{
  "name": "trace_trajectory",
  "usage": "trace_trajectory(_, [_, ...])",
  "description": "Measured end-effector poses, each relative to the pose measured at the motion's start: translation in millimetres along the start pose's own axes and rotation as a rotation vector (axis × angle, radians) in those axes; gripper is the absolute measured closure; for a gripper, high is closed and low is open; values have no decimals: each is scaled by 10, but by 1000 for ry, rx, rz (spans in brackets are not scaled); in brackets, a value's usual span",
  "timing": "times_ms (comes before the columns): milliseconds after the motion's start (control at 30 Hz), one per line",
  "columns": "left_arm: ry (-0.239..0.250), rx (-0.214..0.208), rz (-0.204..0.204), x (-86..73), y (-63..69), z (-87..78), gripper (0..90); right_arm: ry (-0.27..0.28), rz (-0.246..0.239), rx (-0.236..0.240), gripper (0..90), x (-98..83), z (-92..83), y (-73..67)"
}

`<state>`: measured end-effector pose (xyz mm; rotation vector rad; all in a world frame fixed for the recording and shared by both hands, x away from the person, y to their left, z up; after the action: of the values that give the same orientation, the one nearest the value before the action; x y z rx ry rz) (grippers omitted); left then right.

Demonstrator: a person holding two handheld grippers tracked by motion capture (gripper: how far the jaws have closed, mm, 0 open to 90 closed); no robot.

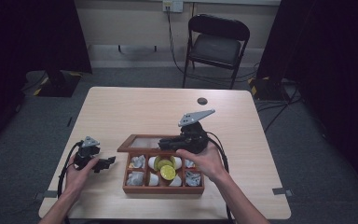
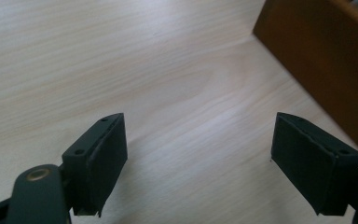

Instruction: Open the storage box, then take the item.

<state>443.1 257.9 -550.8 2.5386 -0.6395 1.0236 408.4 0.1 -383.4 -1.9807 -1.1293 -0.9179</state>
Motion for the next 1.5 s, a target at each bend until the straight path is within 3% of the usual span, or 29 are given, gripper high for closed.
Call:
trace_trajectory(167, [48,-67,1,64,146,-152,182,3,2,1,814,24,-5,15])
trace_trajectory(233, [67,-98,18,87,232,-250,183,3,1,1,815,36,-7,23])
trace_trajectory(333, [88,-115,25,116,297,-317,185,6,0,-2,815,47,-9,28])
trace_trajectory(433, [126,-153,46,177,465,-469,202,10,-5,-5,816,68,-14,40])
trace_trajectory(467, [126,-153,46,177,465,-469,202,10,-5,-5,816,68,-14,40])
trace_trajectory(567, [145,-180,69,212,639,-529,204,15,-7,-8,817,88,-18,51])
trace_trajectory(667, [141,-205,94,227,751,-528,216,15,-11,-8,817,89,-18,51])
trace_trajectory(767, [148,-236,161,273,985,-532,217,15,-12,-8,817,88,-18,50])
trace_trajectory(1067, [154,-298,214,305,1304,-486,228,12,-15,-8,819,98,-19,55])
trace_trajectory(1500, [103,-385,298,295,1712,-319,232,15,-18,-11,821,114,-22,64])
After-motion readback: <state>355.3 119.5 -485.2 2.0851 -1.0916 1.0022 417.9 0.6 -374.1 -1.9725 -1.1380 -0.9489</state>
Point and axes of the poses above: each handheld gripper's, and its own axes: z roughly forward along the jaws, x roughly out of its top, y roughly to its right, the point moved 9 cm from there along z, roughly forward along the jaws, and after that the axes turned 4 degrees about -x, right-handed, at the moved point
